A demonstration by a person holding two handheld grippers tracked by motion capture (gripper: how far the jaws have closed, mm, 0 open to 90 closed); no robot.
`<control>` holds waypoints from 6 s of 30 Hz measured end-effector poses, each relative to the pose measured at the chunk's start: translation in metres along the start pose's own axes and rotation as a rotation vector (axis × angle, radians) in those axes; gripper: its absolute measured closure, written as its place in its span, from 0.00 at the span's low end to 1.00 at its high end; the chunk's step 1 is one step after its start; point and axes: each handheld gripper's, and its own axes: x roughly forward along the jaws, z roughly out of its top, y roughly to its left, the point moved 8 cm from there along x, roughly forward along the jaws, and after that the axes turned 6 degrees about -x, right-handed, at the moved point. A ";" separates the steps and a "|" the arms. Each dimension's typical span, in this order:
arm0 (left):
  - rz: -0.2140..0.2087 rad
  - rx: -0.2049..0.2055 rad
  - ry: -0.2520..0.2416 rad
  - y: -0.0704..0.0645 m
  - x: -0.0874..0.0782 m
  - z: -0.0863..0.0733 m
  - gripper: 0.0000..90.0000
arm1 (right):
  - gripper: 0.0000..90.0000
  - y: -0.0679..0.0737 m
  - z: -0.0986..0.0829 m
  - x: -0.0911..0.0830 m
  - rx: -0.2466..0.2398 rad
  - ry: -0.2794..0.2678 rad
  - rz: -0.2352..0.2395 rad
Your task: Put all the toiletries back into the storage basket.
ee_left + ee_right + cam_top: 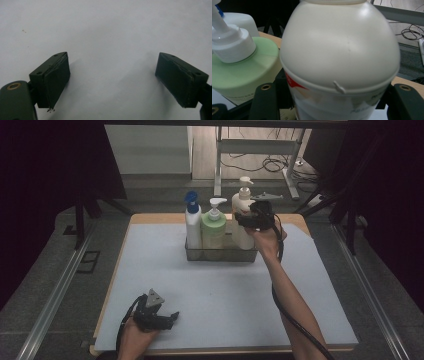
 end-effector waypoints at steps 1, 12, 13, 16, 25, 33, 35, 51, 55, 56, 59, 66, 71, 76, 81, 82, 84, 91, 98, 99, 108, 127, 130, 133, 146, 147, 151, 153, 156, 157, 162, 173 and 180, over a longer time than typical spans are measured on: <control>0.000 -0.003 -0.002 0.000 0.000 0.000 0.14 | 0.41 0.000 0.000 0.001 -0.001 -0.001 0.000; 0.000 -0.001 -0.002 0.000 0.000 0.000 0.14 | 0.41 -0.003 -0.013 0.010 0.007 0.018 -0.003; -0.001 -0.001 -0.001 0.000 0.000 0.000 0.14 | 0.41 -0.002 -0.015 0.010 0.008 0.020 -0.002; 0.000 0.001 0.000 0.000 0.000 0.000 0.14 | 0.41 -0.001 -0.020 0.013 0.011 0.031 0.002; -0.001 -0.003 -0.001 0.000 0.000 0.000 0.14 | 0.41 0.003 -0.031 0.019 0.013 0.052 0.008; 0.000 -0.001 -0.002 0.000 0.000 0.000 0.14 | 0.41 0.006 -0.044 0.023 0.018 0.069 0.020; 0.000 -0.001 -0.001 0.000 0.000 0.000 0.14 | 0.41 0.007 -0.045 0.023 0.018 0.068 0.020; 0.001 0.003 0.002 0.000 0.000 0.000 0.14 | 0.39 0.011 -0.058 0.022 0.006 0.092 0.052; 0.001 0.000 -0.001 0.000 0.000 0.000 0.14 | 0.37 0.011 -0.060 0.022 0.000 0.110 0.073; 0.001 0.000 -0.001 0.000 0.000 0.000 0.14 | 0.36 0.011 -0.060 0.022 0.009 0.117 0.084; 0.001 0.000 -0.001 0.000 0.000 0.000 0.14 | 0.36 0.012 -0.061 0.023 0.015 0.119 0.090; 0.000 0.000 -0.001 0.000 0.000 0.000 0.14 | 0.36 0.012 -0.063 0.017 -0.006 0.118 0.083; 0.001 0.000 -0.001 0.000 0.000 0.000 0.14 | 0.36 0.011 -0.065 0.010 -0.015 0.124 0.090; 0.001 -0.001 -0.002 0.000 0.000 0.000 0.14 | 0.36 0.009 -0.069 0.001 -0.019 0.125 0.103; 0.001 -0.001 -0.002 0.000 0.000 0.000 0.14 | 0.41 0.008 -0.075 -0.009 -0.004 0.123 0.121; 0.001 -0.001 -0.002 0.000 0.000 0.000 0.14 | 0.42 0.008 -0.076 -0.010 -0.003 0.120 0.124; 0.001 -0.001 -0.002 0.000 0.000 0.000 0.14 | 0.44 0.008 -0.079 -0.014 -0.001 0.125 0.131; 0.002 -0.001 -0.002 0.000 0.000 0.000 0.14 | 0.52 0.000 -0.087 -0.026 0.010 0.126 0.137; 0.002 -0.002 -0.002 0.000 0.000 0.000 0.14 | 0.74 -0.012 -0.094 -0.033 -0.001 0.139 0.102; 0.002 -0.002 -0.002 0.000 0.000 0.000 0.14 | 0.74 -0.012 -0.094 -0.033 -0.001 0.139 0.102; 0.002 -0.002 -0.003 -0.001 0.000 0.000 0.14 | 0.99 -0.020 -0.095 -0.017 -0.028 0.169 0.025; 0.001 -0.001 -0.003 0.000 0.000 0.000 0.14 | 1.00 -0.025 -0.102 0.016 0.003 0.185 0.017; 0.001 -0.002 -0.003 0.000 0.000 0.000 0.14 | 0.99 -0.024 -0.105 0.023 -0.009 0.194 0.036; 0.001 -0.003 -0.002 0.000 0.000 0.000 0.14 | 1.00 -0.023 -0.108 0.026 -0.016 0.208 0.026; 0.001 -0.001 -0.002 0.000 0.000 0.000 0.14 | 1.00 -0.019 -0.112 0.030 0.031 0.228 0.034; 0.001 -0.001 -0.002 0.000 0.000 0.000 0.14 | 1.00 -0.018 -0.113 0.030 0.031 0.230 0.038; 0.001 -0.001 -0.002 0.000 0.000 0.000 0.14 | 0.99 -0.012 -0.112 0.032 0.029 0.229 0.053; 0.001 -0.001 -0.002 0.000 0.000 0.000 0.14 | 0.99 -0.010 -0.111 0.033 0.025 0.231 0.058; 0.001 -0.001 -0.002 0.000 0.000 0.000 0.14 | 0.99 -0.006 -0.111 0.034 0.023 0.231 0.070; 0.001 -0.001 -0.002 0.000 0.000 0.000 0.14 | 0.99 -0.005 -0.111 0.034 0.021 0.230 0.070; 0.001 0.000 -0.001 0.000 0.000 0.000 0.14 | 0.99 0.001 -0.110 0.036 0.011 0.230 0.084; 0.003 0.004 0.003 0.000 0.000 0.000 0.14 | 1.00 0.009 -0.111 0.034 0.007 0.235 0.101; 0.003 0.004 0.003 0.000 0.000 0.000 0.14 | 1.00 0.011 -0.111 0.033 0.004 0.235 0.092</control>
